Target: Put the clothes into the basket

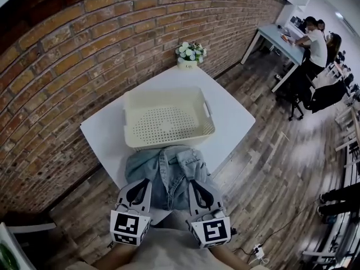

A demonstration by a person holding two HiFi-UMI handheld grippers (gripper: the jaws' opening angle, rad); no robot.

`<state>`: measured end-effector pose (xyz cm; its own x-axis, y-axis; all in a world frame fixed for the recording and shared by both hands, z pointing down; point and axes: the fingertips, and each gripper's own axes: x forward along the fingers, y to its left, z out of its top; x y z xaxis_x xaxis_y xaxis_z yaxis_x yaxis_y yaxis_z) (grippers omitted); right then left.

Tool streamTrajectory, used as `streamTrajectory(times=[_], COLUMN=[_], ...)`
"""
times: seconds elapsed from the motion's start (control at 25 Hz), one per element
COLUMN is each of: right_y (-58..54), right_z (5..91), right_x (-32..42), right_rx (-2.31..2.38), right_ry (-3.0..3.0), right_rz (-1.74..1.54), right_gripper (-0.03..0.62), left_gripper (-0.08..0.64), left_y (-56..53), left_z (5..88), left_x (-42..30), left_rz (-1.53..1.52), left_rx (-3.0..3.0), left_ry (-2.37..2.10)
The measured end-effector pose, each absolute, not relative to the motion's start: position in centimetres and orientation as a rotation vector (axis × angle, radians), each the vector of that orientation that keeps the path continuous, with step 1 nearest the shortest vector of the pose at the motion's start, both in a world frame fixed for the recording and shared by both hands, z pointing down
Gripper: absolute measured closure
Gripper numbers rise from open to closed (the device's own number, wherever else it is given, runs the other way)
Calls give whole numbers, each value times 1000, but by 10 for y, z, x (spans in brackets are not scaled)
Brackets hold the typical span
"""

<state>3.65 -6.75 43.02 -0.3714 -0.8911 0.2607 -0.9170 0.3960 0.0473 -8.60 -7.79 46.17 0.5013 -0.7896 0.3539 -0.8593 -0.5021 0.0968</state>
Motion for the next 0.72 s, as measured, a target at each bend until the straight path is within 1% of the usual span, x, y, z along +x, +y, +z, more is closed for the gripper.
streamTrajectory(times=[0.24, 0.28, 0.36, 0.44, 0.6, 0.72], right_y=[-76, -77, -82, -86, -94, -99], right_z=[441, 442, 442, 442, 449, 456], right_x=[45, 46, 48, 52, 63, 68], right_rx=[1568, 1559, 1542, 1532, 1535, 1507], right_ry=[-2382, -2382, -2385, -2391, -2376, -2366], right_rz=[163, 167, 167, 167, 210, 233], right_gripper=[586, 586, 586, 584, 577, 535], left_gripper=[540, 517, 412, 397, 342, 309], left_y=[-86, -87, -90, -91, -93, -96], left_z=[480, 484, 491, 497, 507, 511], left_x=[-100, -103, -107, -110, -113, -112], left_rz=[433, 439, 444, 445, 466, 479], left_rx=[2433, 2417, 2386, 2358, 2325, 2322], left_ry=[-1380, -1374, -1361, -1348, -1312, -1278])
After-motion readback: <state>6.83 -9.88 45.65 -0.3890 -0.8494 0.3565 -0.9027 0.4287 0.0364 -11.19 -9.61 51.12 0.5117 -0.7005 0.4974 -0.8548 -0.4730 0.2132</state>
